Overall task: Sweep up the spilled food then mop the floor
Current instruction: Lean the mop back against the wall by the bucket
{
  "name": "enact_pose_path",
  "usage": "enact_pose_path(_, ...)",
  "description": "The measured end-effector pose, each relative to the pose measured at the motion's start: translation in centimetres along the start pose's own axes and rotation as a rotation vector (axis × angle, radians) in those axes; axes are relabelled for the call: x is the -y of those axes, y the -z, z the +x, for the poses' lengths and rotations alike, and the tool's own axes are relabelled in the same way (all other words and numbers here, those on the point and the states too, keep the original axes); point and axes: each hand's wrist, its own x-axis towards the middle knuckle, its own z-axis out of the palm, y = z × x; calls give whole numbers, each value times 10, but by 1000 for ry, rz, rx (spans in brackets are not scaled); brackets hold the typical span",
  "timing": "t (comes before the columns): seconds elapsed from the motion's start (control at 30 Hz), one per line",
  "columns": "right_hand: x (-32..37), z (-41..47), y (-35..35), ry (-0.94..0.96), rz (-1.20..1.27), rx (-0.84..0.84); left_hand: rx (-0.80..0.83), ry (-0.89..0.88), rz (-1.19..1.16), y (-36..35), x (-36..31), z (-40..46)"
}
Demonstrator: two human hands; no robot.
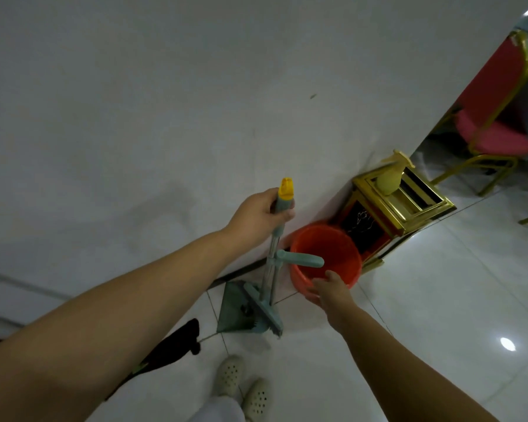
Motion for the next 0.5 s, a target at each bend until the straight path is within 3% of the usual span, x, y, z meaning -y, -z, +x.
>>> enact_pose_path(0.27,38,27,-18,-88,252,17,-10,10,31,7,3,16)
enact_pose_path(0.5,67,44,-27,-88,315,-50,-70,-3,78,7,-1,34)
